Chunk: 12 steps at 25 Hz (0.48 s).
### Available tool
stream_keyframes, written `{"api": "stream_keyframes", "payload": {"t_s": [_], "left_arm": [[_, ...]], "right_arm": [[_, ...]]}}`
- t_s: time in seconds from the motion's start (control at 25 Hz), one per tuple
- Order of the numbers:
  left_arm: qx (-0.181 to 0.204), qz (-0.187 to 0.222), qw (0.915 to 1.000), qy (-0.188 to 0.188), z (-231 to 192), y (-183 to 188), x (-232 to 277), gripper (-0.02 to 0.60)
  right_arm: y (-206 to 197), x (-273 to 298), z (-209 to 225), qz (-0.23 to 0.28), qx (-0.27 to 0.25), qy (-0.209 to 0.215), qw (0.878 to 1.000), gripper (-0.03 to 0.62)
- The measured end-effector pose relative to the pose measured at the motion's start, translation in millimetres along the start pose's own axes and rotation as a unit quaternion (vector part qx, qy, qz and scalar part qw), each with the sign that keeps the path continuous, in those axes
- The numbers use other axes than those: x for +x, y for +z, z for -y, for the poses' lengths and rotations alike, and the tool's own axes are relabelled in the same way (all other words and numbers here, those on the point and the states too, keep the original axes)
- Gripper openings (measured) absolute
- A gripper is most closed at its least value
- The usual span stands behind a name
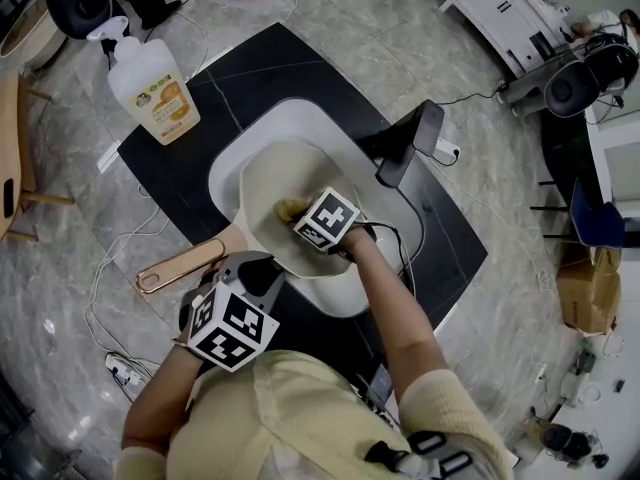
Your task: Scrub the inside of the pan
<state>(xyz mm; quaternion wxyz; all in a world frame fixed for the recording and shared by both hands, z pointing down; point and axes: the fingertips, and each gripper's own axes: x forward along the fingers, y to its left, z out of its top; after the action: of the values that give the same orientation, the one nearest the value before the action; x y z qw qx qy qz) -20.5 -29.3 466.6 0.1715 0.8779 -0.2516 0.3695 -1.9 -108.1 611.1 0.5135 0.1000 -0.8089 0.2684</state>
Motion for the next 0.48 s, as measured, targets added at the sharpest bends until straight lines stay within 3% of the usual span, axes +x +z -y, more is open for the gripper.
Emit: {"api": "stream_keyframes", "payload": {"t_s": [0.48], "left_arm": [[0.011, 0.003, 0.9999, -0.003, 1, -1, 0, 0.092]], "right_arm": [[-2, -8, -48, -0.012, -0.019, 0.084, 0.996, 0.038]]}}
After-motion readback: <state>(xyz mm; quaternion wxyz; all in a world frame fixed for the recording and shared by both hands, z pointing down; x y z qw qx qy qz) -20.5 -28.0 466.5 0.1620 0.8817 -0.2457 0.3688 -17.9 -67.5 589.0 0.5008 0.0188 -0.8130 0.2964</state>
